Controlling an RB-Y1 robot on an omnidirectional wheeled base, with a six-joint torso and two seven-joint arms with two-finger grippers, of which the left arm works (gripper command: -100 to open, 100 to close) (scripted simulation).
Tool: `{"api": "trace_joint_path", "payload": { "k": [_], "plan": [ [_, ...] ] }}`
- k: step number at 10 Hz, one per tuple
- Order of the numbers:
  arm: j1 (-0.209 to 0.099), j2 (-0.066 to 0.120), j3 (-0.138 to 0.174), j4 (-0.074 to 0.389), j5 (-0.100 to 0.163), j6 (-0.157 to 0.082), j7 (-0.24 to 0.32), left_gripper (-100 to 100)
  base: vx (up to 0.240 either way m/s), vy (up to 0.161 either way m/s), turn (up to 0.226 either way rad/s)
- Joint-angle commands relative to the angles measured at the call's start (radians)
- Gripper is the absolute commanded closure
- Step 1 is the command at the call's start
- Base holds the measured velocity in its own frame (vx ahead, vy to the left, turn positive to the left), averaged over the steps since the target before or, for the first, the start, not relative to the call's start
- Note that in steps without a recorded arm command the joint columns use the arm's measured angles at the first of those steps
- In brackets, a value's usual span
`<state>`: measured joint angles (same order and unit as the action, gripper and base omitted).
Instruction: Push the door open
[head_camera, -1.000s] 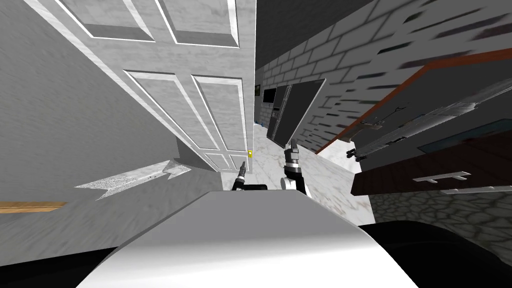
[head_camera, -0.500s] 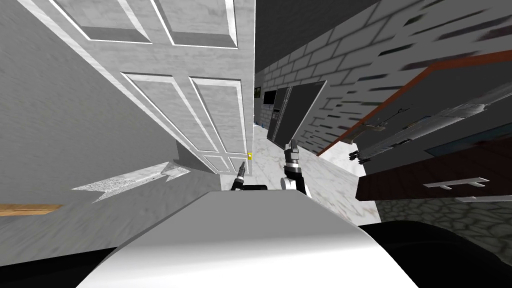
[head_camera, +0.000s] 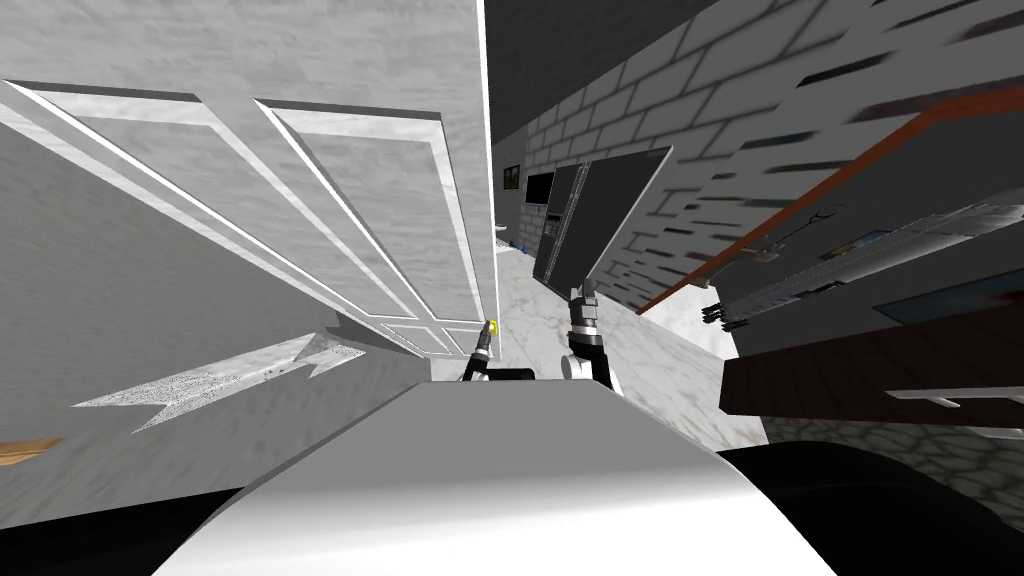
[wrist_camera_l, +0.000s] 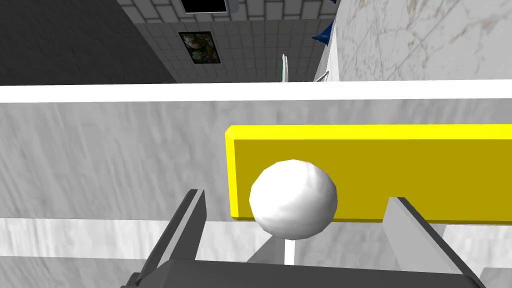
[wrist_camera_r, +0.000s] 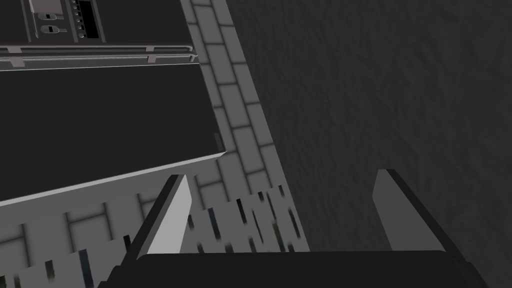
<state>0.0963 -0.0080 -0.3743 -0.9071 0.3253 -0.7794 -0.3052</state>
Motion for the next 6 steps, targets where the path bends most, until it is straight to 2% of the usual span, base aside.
{"api": "trace_joint_path", "payload": {
  "k": [1, 2, 6],
  "plan": [
    [0.0, 0.0, 0.0, 0.0, 0.0, 0.0, 0.0, -100, 0.085, -0.048, 0.034],
    [0.0, 0.0, 0.0, 0.0, 0.0, 0.0, 0.0, 100, -0.019, 0.008, -0.022],
    [0.0, 0.0, 0.0, 0.0, 0.0, 0.0, 0.0, 100, -0.019, 0.009, -0.007]
  ]
}}
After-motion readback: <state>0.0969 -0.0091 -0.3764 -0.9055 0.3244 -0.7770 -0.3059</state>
